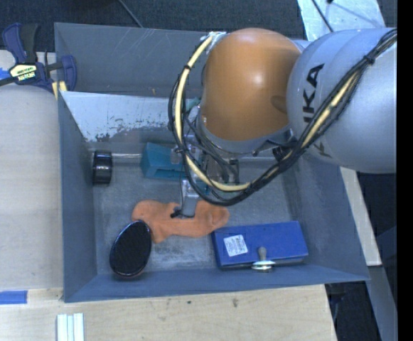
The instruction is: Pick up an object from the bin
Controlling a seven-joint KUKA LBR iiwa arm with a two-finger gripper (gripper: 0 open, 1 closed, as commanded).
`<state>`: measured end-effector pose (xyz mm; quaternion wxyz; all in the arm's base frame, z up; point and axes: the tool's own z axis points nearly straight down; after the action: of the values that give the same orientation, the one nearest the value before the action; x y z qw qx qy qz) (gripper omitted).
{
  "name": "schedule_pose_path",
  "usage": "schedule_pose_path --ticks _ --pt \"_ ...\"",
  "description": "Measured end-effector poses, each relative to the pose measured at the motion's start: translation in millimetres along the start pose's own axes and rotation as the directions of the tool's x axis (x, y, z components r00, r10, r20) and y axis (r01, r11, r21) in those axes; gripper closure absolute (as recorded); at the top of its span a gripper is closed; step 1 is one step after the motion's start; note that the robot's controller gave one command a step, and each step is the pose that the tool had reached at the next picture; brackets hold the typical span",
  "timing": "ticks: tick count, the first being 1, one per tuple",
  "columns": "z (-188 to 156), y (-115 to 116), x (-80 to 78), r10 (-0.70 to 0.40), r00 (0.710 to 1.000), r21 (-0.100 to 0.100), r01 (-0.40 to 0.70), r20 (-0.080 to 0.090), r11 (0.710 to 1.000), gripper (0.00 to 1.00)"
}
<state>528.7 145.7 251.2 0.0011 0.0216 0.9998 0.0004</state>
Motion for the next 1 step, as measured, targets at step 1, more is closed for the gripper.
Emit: schedule_pose_path --ticks 1 --pt "45.5 -15.4 18.2 -0.045 0.999 -0.001 0.045 0.005 0.999 0.00"
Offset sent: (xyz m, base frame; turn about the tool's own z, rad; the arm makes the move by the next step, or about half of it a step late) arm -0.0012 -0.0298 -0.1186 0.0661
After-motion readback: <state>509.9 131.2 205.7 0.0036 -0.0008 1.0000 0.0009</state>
